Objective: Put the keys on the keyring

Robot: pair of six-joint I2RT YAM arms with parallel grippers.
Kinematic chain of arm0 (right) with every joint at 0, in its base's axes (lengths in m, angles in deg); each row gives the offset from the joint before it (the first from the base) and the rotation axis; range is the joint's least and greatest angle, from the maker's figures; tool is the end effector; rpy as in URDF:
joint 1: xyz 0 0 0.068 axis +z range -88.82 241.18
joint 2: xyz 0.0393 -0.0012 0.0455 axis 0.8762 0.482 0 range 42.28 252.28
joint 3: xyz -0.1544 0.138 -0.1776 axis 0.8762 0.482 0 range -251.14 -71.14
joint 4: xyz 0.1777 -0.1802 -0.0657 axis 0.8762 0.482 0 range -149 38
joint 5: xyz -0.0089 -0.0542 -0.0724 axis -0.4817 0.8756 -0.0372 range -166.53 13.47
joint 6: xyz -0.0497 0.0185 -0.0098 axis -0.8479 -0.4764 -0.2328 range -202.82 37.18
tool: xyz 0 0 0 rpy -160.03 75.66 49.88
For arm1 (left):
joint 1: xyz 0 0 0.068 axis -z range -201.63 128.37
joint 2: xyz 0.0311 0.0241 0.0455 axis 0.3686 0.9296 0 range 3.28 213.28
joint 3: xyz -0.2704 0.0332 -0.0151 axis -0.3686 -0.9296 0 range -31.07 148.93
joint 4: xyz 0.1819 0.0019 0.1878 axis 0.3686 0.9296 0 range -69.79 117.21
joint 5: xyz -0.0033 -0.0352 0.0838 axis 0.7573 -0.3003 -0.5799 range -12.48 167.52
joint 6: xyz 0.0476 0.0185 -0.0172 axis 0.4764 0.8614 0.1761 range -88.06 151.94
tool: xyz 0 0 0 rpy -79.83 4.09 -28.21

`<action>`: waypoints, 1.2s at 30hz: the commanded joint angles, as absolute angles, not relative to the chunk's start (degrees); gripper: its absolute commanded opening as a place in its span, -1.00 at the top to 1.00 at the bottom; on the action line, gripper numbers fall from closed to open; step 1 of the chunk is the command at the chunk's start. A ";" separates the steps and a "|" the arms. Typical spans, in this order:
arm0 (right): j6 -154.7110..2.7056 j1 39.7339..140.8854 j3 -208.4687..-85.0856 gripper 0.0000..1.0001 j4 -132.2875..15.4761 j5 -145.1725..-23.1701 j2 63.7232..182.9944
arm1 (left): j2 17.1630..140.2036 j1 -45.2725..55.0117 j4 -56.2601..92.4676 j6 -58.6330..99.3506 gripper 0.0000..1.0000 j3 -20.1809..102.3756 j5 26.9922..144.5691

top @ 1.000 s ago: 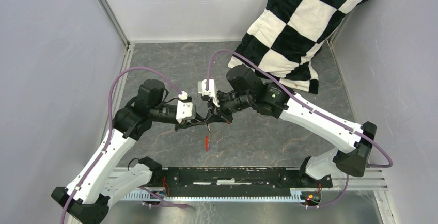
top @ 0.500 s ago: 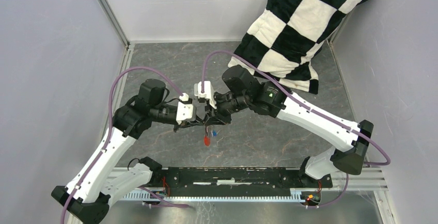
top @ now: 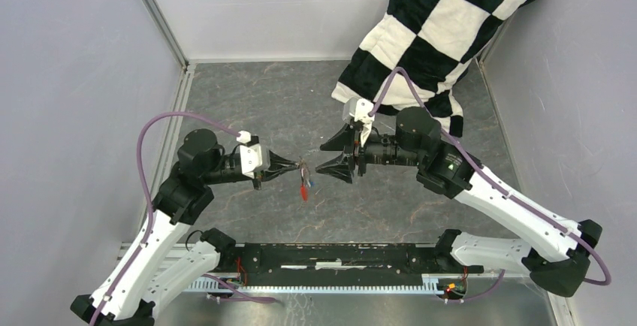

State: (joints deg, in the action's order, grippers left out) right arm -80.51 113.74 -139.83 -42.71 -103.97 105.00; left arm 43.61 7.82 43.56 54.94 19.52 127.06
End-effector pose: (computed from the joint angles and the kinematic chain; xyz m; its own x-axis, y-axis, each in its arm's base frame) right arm 0.1330 0.2007 0.4144 -0.1484 -0.1350 -0.9797 -0.9750 0.1854 0.1222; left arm 0.1118 -0.0943 0.3652 0.1952 0.1809 -0.9639 0.9648 0.1412 0.2219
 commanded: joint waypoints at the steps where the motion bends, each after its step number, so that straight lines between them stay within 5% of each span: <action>1: -69.17 113.66 -133.86 -0.21 -58.46 -108.27 104.11 | 43.28 7.90 31.21 47.26 0.96 20.43 126.64; 9: -63.64 113.74 -130.33 -0.41 -68.26 -111.29 104.59 | 42.83 7.90 28.71 44.27 0.96 20.45 126.99; 18: -62.18 113.76 -129.76 -0.35 -71.32 -111.16 107.20 | 41.91 7.92 29.00 45.24 0.96 18.92 125.62; 36: -67.31 113.74 -130.74 0.66 -64.74 -109.47 106.66 | 41.69 7.90 30.47 47.29 0.96 18.76 125.87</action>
State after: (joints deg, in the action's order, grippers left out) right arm -65.71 113.76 -129.77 -65.39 -109.94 108.84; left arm 42.32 7.82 32.26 47.77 18.69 125.81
